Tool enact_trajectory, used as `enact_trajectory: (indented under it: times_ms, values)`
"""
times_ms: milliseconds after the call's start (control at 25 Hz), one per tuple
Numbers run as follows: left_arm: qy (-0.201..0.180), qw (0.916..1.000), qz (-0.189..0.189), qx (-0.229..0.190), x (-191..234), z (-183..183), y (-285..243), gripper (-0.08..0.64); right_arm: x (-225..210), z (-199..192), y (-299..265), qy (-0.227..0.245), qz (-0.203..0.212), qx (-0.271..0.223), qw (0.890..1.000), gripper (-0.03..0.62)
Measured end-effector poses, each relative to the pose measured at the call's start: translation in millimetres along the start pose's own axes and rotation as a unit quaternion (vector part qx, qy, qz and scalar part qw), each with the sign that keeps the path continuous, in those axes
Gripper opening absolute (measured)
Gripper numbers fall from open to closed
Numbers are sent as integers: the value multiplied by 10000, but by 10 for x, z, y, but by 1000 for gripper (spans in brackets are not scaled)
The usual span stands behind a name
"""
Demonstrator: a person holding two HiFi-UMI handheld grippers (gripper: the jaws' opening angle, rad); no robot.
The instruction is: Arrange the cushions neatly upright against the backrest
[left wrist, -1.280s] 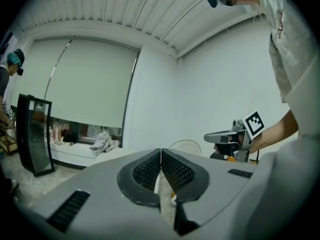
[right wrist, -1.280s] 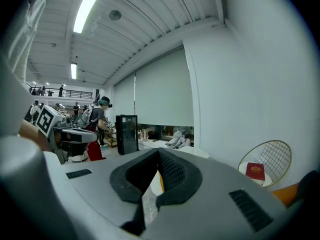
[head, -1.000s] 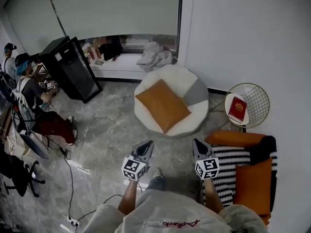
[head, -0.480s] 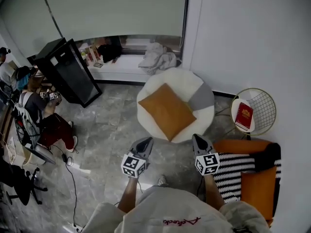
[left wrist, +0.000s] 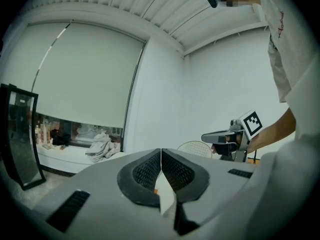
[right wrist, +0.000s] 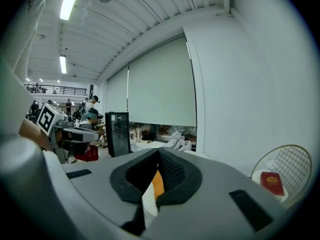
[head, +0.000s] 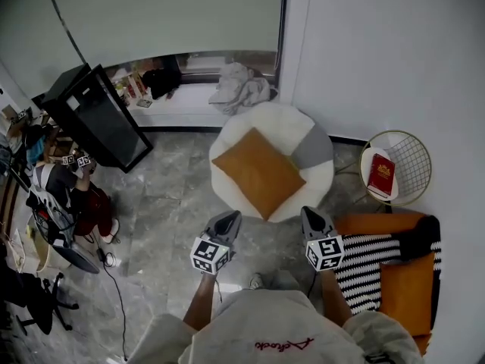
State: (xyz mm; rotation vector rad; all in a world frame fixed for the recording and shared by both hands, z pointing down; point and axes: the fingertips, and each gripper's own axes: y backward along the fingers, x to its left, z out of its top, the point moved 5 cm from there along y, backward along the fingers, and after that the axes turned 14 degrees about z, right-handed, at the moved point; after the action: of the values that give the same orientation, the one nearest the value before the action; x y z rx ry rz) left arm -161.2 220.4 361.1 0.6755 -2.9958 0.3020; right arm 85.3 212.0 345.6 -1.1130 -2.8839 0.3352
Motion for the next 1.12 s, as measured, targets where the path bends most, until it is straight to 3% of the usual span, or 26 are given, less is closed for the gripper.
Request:
enact_trajectory:
  times_ms: [640, 1120]
  values:
    - [16, 9999, -156, 44, -55, 63, -249, 32, -188, -22, 35, -113, -178, 51, 9998, 26]
    - [22, 9999, 80, 99, 225, 187, -1055, 32, -870, 73, -627, -130, 93, -10, 9999, 26]
